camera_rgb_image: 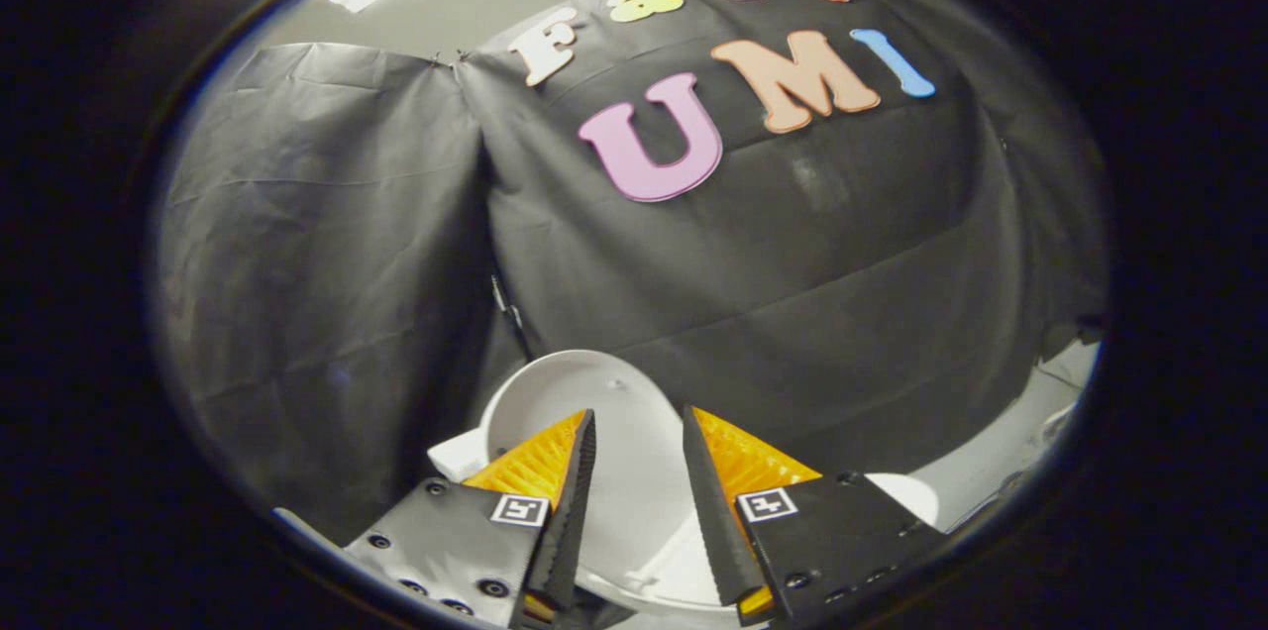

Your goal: Open the toilet lid.

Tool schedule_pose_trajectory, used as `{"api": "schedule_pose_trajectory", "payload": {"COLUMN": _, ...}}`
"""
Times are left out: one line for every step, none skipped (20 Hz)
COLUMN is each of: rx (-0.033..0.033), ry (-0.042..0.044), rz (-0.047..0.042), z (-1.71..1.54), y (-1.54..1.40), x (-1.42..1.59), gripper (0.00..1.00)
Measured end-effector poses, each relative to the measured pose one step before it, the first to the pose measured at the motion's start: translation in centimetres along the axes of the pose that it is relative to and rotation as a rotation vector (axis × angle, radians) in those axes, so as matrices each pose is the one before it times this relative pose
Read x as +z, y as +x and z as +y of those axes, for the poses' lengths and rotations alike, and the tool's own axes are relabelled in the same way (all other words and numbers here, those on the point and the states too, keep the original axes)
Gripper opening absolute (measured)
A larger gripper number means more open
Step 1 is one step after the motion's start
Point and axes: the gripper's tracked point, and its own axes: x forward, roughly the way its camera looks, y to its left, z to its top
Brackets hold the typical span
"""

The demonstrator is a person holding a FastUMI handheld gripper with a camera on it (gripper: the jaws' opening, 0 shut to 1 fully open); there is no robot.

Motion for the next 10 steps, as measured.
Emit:
{"api": "schedule_pose_trajectory", "payload": {"rx": -0.01796, "ry": -0.02775, "rz": 0.00379, "z": -1.930, "y": -0.626, "x": 0.547, "gripper": 0.55}}
{"api": "schedule_pose_trajectory", "payload": {"rx": -0.02217, "ry": -0.02854, "rz": 0.00609, "z": -2.191, "y": -0.655, "x": 0.514, "gripper": 0.55}}
{"api": "schedule_pose_trajectory", "payload": {"rx": -0.02119, "ry": -0.02733, "rz": 0.00674, "z": -2.228, "y": -0.655, "x": 0.538, "gripper": 0.55}}
{"api": "schedule_pose_trajectory", "payload": {"rx": -0.01408, "ry": -0.02543, "rz": 0.00632, "z": -2.092, "y": -0.735, "x": 0.531, "gripper": 0.55}}
{"api": "schedule_pose_trajectory", "payload": {"rx": -0.01347, "ry": -0.02484, "rz": 0.00523, "z": -1.987, "y": -0.815, "x": 0.378, "gripper": 0.55}}
{"api": "schedule_pose_trajectory", "payload": {"rx": -0.01925, "ry": -0.02262, "rz": -0.00351, "z": -2.053, "y": -0.914, "x": 0.448, "gripper": 0.55}}
{"api": "schedule_pose_trajectory", "payload": {"rx": -0.01551, "ry": -0.01762, "rz": -0.00464, "z": -1.968, "y": -0.853, "x": 0.355, "gripper": 0.55}}
{"api": "schedule_pose_trajectory", "payload": {"rx": -0.00275, "ry": -0.01441, "rz": -0.00228, "z": -1.320, "y": -0.893, "x": 0.096, "gripper": 0.55}}
{"api": "schedule_pose_trajectory", "payload": {"rx": 0.00202, "ry": -0.01430, "rz": 0.00420, "z": -1.115, "y": -0.952, "x": -0.017, "gripper": 0.55}}
{"api": "schedule_pose_trajectory", "payload": {"rx": 0.00338, "ry": -0.01645, "rz": 0.00993, "z": -1.129, "y": -0.996, "x": -0.379, "gripper": 0.55}}
